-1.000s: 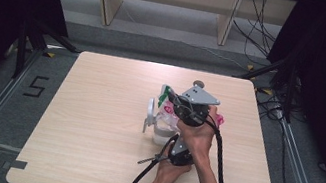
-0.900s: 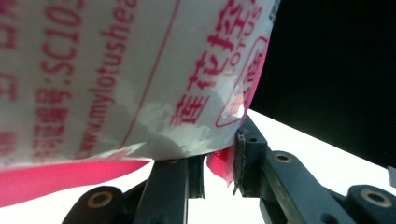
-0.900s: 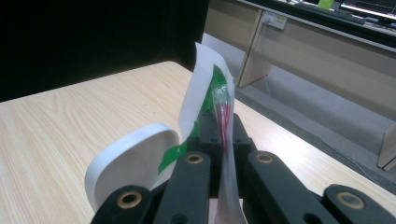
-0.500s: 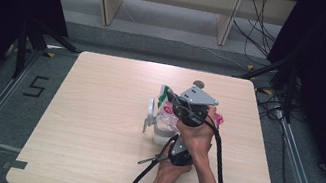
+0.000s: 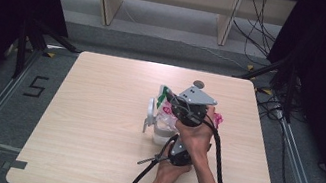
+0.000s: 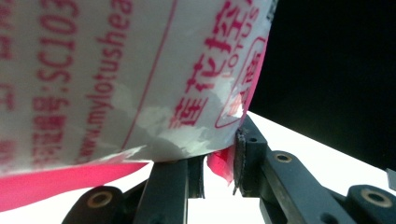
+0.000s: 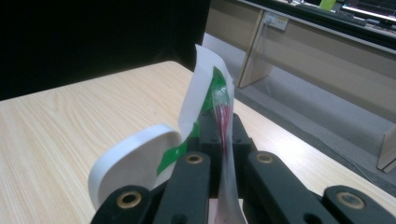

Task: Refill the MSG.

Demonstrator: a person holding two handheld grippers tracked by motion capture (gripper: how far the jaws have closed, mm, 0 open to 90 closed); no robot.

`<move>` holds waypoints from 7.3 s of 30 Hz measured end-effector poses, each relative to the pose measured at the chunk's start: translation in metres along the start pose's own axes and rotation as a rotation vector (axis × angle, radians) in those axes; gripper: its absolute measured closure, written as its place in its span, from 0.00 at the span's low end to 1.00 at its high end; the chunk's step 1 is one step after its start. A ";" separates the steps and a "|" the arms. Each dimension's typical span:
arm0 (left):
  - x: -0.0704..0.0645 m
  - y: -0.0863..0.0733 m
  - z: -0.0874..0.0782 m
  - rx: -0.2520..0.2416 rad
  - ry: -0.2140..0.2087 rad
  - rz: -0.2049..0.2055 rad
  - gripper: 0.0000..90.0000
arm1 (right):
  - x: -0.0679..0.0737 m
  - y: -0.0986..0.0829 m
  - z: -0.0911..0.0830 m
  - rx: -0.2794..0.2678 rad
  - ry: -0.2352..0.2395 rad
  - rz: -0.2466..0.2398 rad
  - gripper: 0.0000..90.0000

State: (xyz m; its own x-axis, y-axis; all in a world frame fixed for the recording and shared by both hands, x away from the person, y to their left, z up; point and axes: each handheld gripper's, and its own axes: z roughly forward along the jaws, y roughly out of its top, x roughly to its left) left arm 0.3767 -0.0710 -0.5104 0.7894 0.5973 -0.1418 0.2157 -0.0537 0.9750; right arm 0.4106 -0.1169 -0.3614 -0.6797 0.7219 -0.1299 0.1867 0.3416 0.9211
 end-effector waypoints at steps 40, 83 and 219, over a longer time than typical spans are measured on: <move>-0.004 0.000 0.003 -0.057 0.003 -0.065 0.85 | -0.001 0.001 0.001 -0.013 -0.003 -0.032 1.00; -0.002 -0.001 0.004 -0.064 -0.002 -0.076 0.85 | 0.001 0.001 0.003 -0.012 0.007 -0.027 1.00; -0.003 0.000 0.007 -0.070 -0.055 -0.116 0.85 | 0.001 0.002 0.010 -0.002 0.024 -0.066 1.00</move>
State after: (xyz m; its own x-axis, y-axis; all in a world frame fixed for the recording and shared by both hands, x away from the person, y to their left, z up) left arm 0.3784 -0.0780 -0.5111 0.7921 0.5516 -0.2613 0.2678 0.0706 0.9609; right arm 0.4176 -0.1093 -0.3635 -0.7072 0.6832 -0.1817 0.1398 0.3871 0.9114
